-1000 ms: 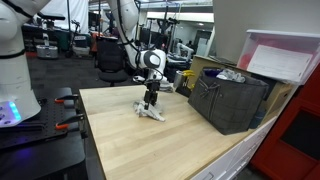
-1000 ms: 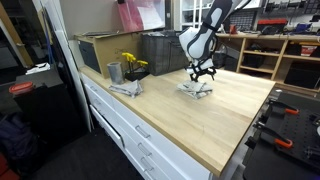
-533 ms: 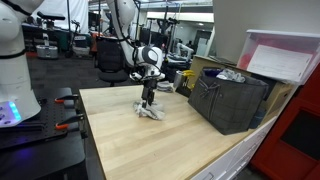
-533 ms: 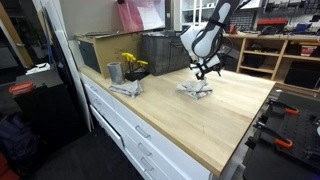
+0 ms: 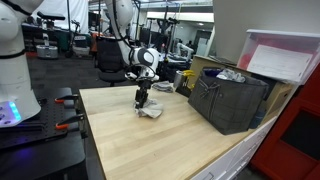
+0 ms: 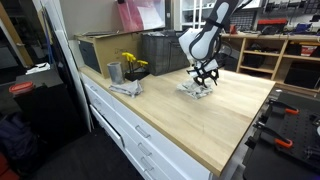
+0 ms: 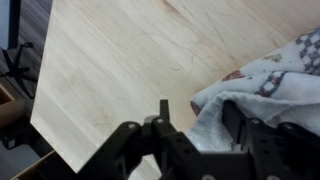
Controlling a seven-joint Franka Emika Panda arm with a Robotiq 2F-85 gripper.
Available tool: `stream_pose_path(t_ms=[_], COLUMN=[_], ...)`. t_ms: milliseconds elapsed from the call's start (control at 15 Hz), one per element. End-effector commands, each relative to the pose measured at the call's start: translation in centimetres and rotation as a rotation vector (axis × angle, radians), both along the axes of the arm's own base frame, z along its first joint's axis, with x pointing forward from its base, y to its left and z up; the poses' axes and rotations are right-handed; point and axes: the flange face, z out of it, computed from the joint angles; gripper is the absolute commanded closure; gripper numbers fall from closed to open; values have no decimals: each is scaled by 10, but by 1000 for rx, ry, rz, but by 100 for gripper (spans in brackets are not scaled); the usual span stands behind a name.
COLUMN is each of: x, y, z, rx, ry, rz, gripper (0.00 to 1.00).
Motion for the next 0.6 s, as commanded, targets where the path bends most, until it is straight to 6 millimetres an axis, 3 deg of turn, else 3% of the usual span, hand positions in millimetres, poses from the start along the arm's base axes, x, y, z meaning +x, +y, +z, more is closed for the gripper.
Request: stream_pose_path(t_ms=[0,267,533], x=[0,4,5], y=[-2,-4,-5], z=[16,24,29], rx=[47,67,75], ry=[-42,-73,-91], rz=[-73,-110,-122], gripper=[71,99,100])
